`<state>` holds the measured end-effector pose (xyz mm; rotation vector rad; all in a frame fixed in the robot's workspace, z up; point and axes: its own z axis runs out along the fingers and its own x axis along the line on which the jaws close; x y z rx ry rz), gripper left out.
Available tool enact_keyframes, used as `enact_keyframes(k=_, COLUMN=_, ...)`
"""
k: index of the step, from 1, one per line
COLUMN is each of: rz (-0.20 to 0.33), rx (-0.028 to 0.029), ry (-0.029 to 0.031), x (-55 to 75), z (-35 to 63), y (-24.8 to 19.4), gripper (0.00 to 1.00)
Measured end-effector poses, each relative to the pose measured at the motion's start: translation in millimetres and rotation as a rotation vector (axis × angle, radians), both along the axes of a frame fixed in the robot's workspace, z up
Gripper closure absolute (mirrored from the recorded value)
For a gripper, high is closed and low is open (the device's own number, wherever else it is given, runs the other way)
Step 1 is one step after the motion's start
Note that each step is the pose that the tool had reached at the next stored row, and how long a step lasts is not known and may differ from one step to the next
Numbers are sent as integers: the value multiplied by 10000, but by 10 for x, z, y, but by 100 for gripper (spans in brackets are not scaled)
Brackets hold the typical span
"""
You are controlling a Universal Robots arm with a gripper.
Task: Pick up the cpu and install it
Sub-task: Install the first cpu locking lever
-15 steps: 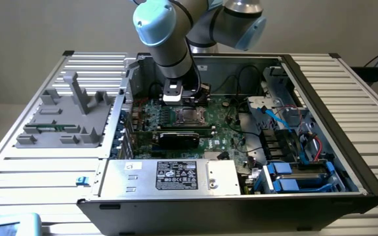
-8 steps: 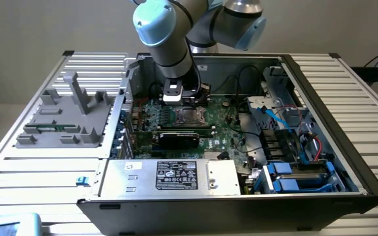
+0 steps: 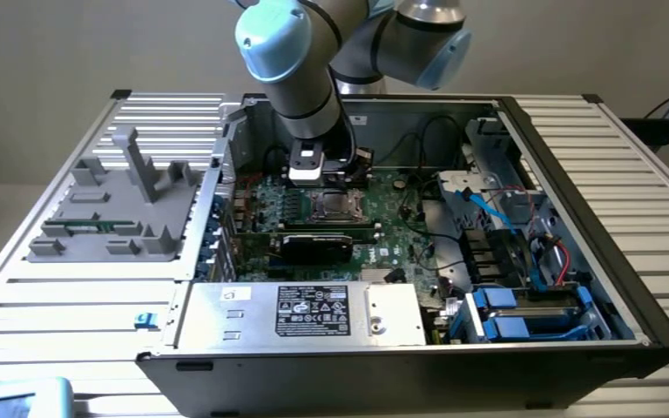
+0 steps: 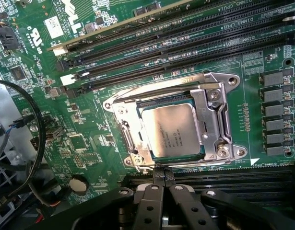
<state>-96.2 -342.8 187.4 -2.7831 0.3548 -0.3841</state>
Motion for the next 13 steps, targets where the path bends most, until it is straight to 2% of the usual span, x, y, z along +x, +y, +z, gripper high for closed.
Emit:
enact_keyframes(k=7, rz=1, rx=-1, ry=1, x=0, z=0, y=0, gripper=89)
enact_keyframes(k=13, rz=0, rx=0, ry=-33, x=19, z=0, y=0, gripper=89)
